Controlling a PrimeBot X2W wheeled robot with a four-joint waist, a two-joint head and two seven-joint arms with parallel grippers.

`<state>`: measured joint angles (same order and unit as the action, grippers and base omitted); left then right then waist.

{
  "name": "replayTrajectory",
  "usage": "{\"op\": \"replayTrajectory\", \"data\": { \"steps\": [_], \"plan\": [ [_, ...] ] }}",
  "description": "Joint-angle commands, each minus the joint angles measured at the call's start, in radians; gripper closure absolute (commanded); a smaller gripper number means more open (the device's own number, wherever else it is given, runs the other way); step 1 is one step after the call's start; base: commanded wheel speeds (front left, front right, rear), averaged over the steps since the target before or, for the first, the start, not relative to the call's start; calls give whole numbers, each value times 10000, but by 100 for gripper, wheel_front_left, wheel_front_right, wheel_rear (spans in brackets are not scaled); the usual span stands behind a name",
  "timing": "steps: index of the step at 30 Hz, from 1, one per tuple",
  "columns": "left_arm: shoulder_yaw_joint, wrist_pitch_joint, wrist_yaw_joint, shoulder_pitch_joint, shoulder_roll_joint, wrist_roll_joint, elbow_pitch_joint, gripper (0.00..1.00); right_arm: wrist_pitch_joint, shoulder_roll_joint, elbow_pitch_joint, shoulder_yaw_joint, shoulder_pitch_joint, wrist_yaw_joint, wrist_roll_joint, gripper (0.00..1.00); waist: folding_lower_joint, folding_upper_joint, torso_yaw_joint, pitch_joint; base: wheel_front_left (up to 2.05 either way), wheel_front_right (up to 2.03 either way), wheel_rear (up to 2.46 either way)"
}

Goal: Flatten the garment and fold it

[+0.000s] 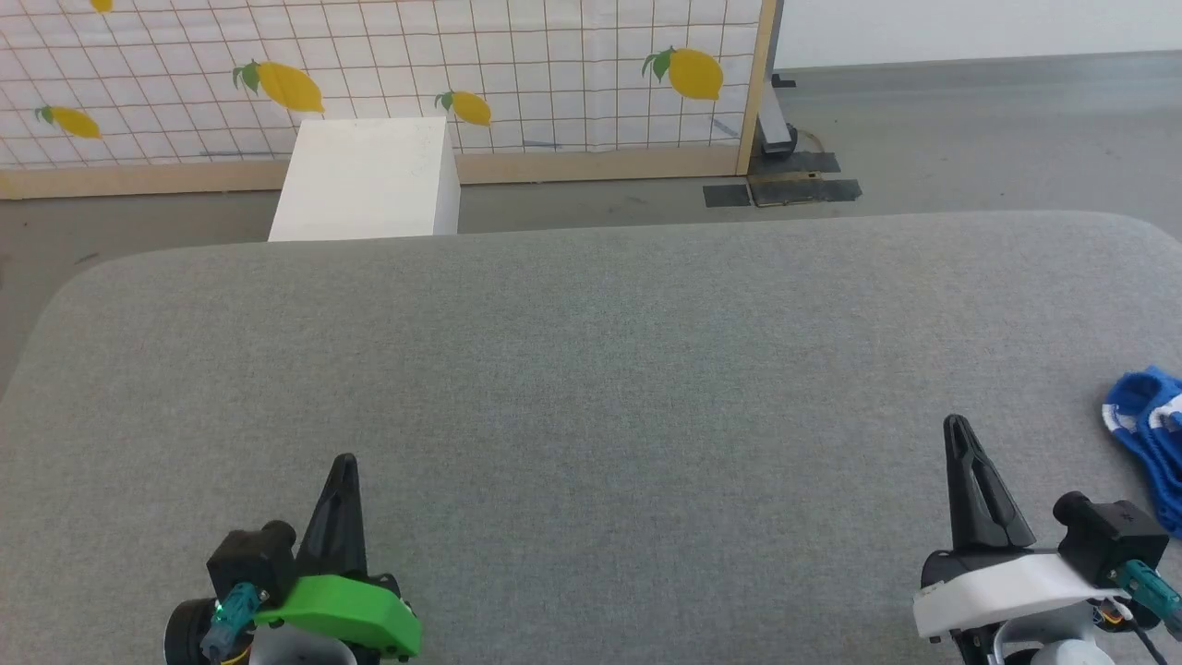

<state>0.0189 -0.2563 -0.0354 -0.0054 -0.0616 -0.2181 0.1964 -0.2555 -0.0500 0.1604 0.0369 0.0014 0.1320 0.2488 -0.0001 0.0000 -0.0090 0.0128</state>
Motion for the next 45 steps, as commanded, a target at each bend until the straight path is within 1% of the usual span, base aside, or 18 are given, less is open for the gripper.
{"op": "replayTrajectory", "data": {
  "steps": [1,45],
  "plan": [
    [0,50,7,1,2,44,-38,100,52,0,-32,-6,0,0,-49,100,1,0,2,-2,0,0,0],
    [-73,1018,141,22,45,867,-780,100,1016,-1,-638,-146,-6,-5,-988,100,1,0,36,-50,0,0,0]
  ]
}}
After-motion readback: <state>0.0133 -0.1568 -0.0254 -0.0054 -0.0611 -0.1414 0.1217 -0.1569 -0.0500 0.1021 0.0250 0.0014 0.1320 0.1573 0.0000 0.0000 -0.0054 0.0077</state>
